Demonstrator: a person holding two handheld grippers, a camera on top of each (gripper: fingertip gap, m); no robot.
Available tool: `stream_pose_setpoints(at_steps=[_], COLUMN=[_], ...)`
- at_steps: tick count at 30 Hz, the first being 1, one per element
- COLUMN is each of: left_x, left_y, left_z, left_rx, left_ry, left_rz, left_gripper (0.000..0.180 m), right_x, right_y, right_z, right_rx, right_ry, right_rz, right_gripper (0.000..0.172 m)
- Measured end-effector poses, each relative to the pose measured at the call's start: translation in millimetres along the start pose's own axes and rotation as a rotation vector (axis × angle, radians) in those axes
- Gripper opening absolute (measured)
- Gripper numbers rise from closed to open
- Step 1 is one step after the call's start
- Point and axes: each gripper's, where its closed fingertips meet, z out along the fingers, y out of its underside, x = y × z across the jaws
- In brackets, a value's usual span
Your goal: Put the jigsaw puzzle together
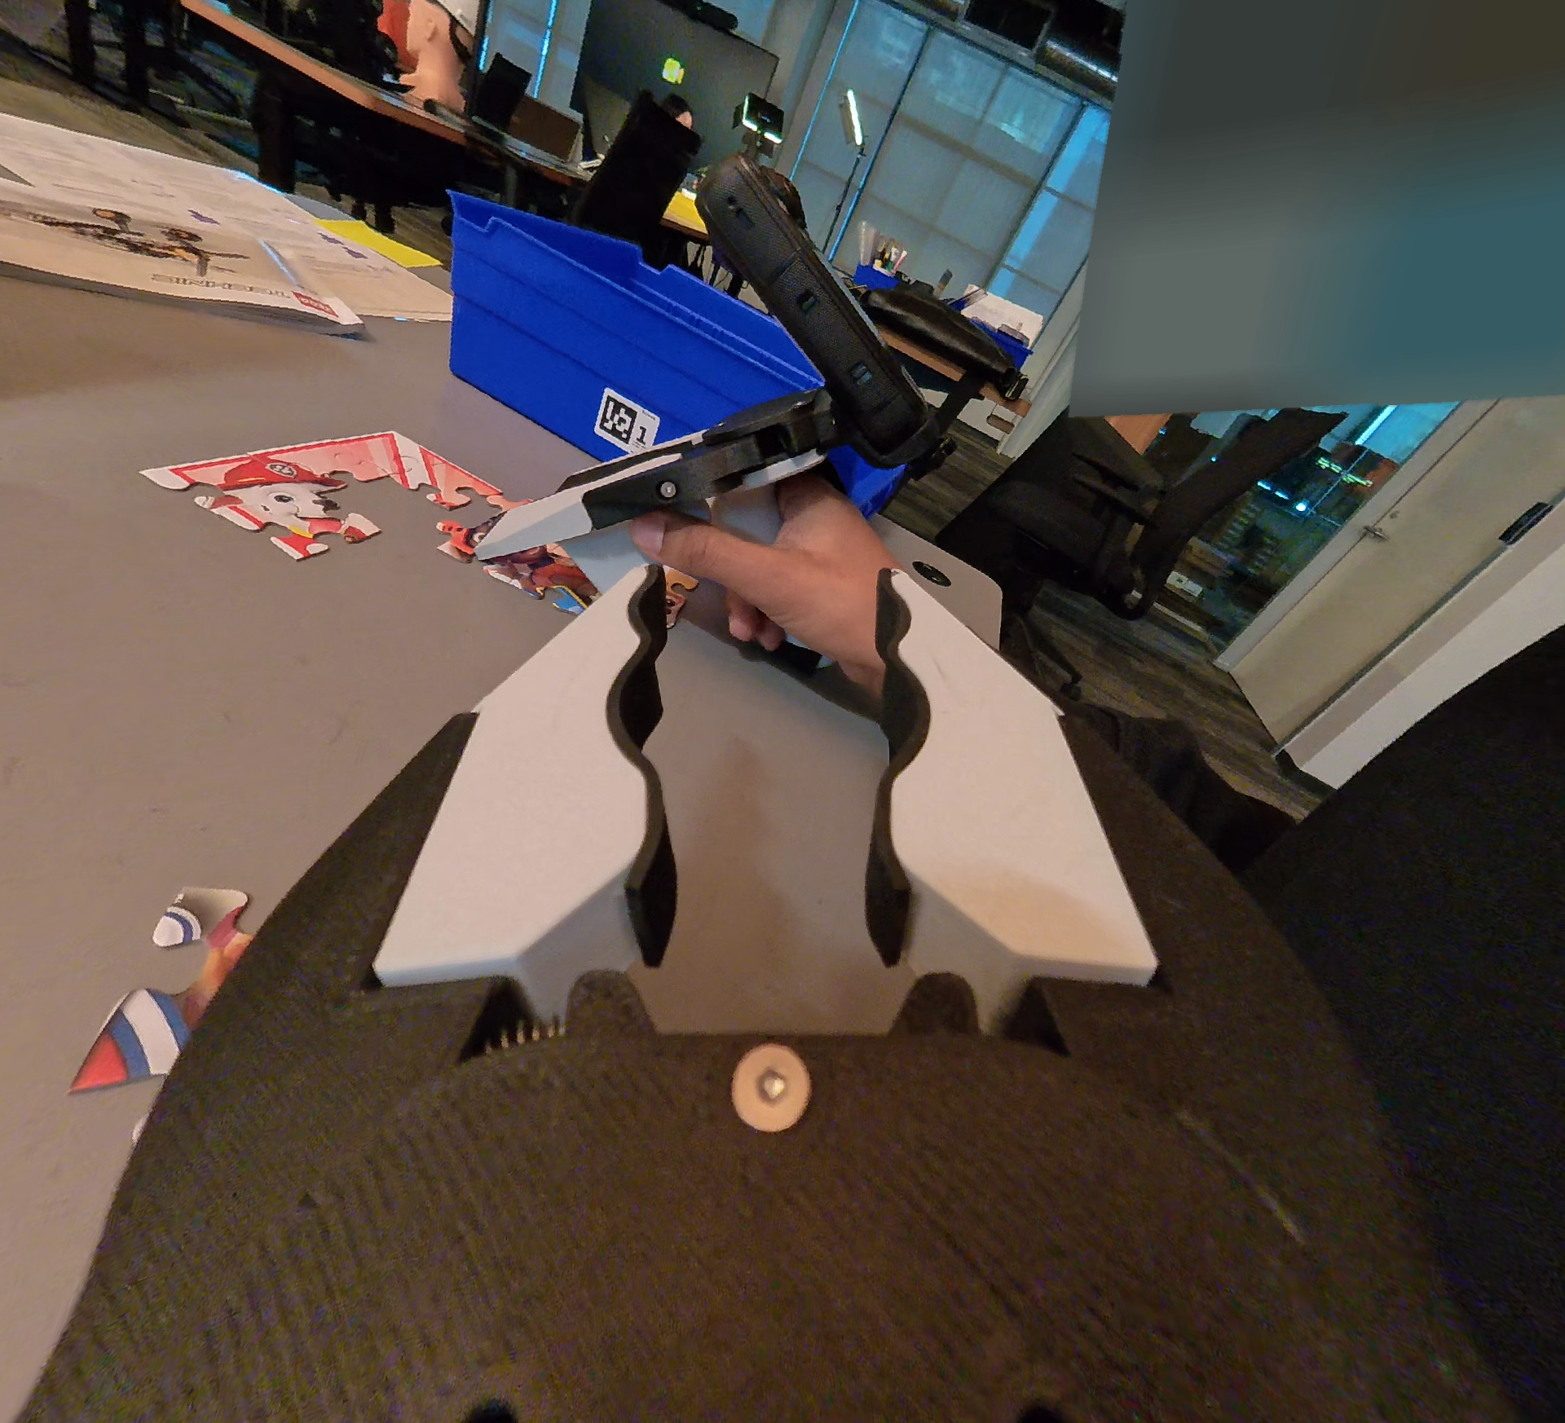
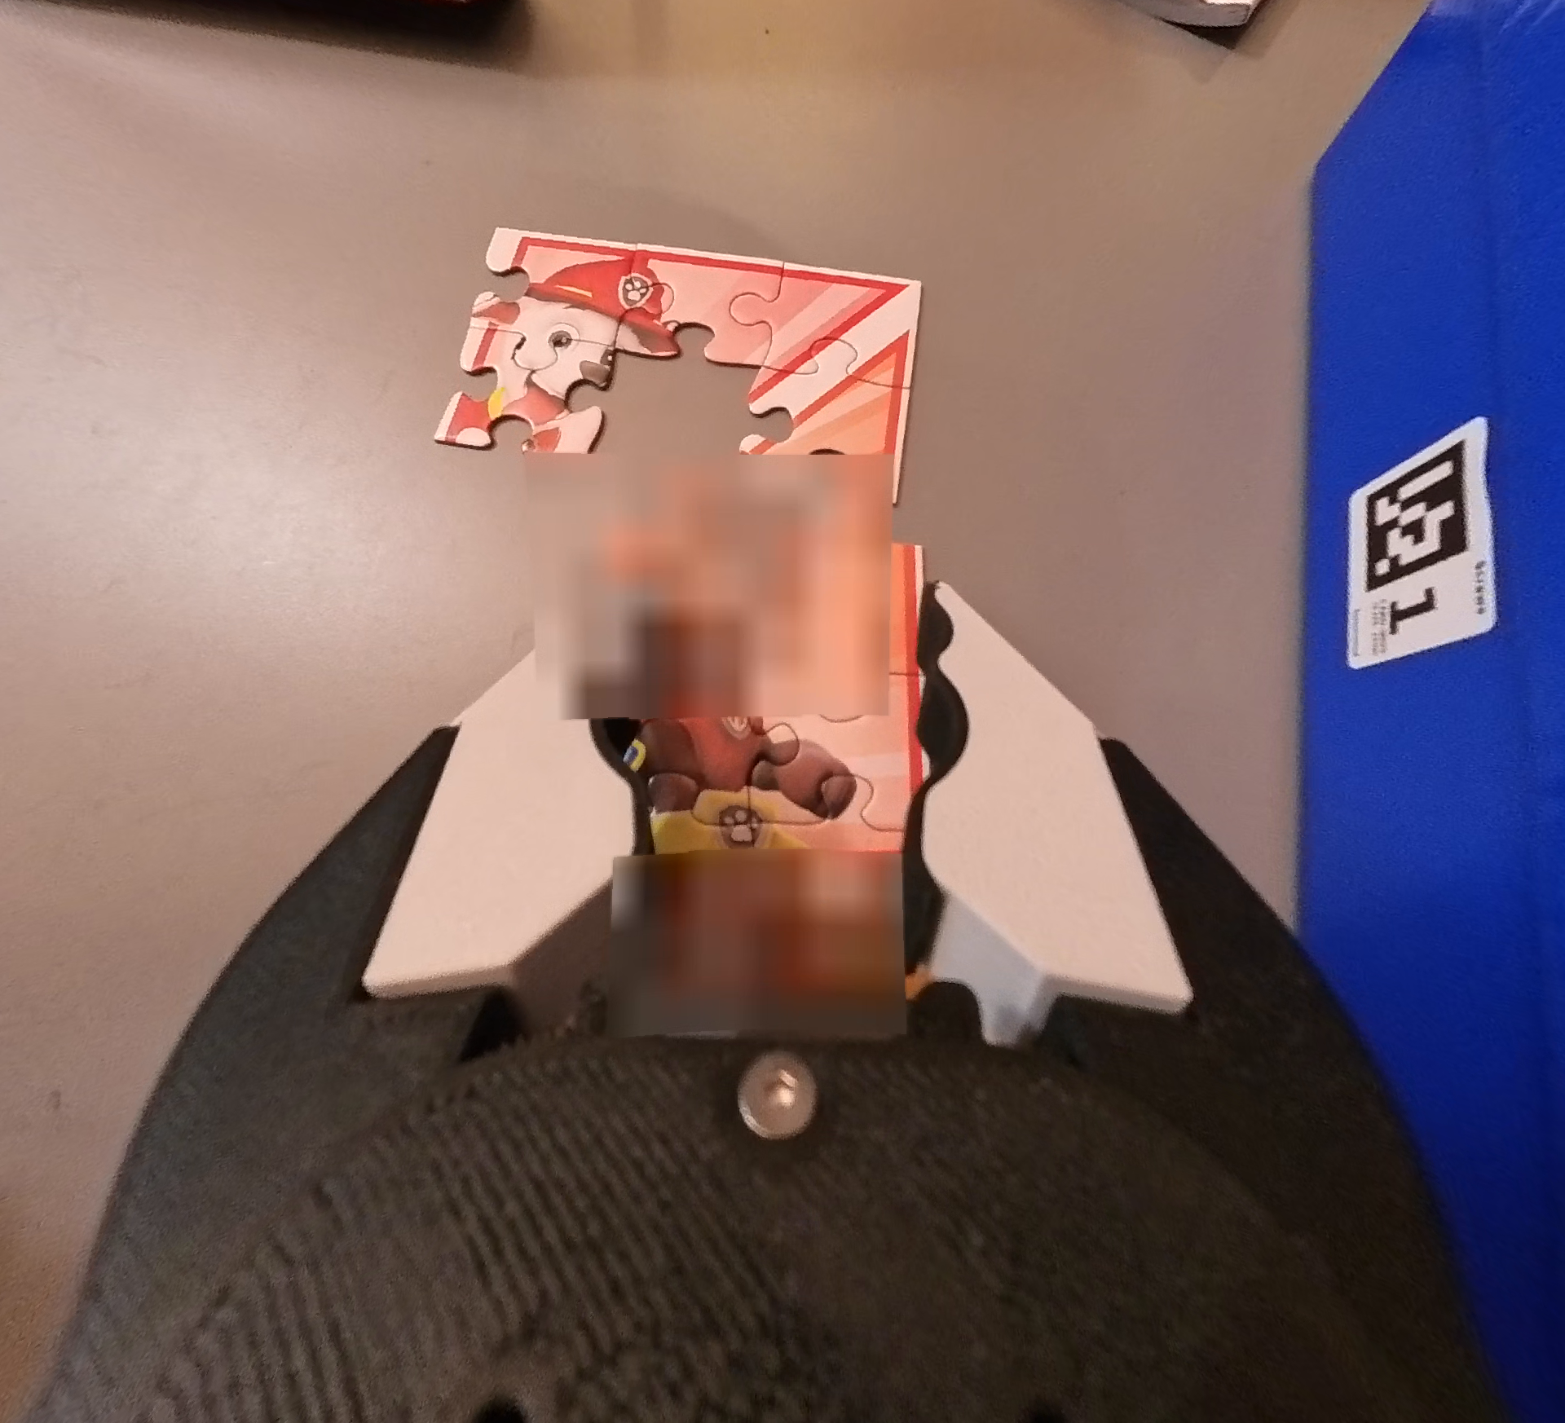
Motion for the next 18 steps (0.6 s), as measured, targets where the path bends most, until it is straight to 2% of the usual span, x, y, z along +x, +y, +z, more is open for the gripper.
stream_pose_setpoints(at_steps=[9,11,18], left_x=[0,0,0], left_y=[0,0,0], left_z=[0,0,0], left_rx=[0.000,0.000,0.001], left_ry=[0.001,0.001,0.003], left_rz=[-0.001,-0.001,-0.005], left_gripper=[0.047,0.047,0.047], right_x=[-3,-4,6], right_y=[-2,-7,-6], right_z=[0,-3,-1], right_rx=[0.006,0.032,0.006], right_ry=[-0.016,-0.020,0.029], right_rz=[-0.001,-0.010,-0.001], right_gripper=[0.064,0.041,0.074])
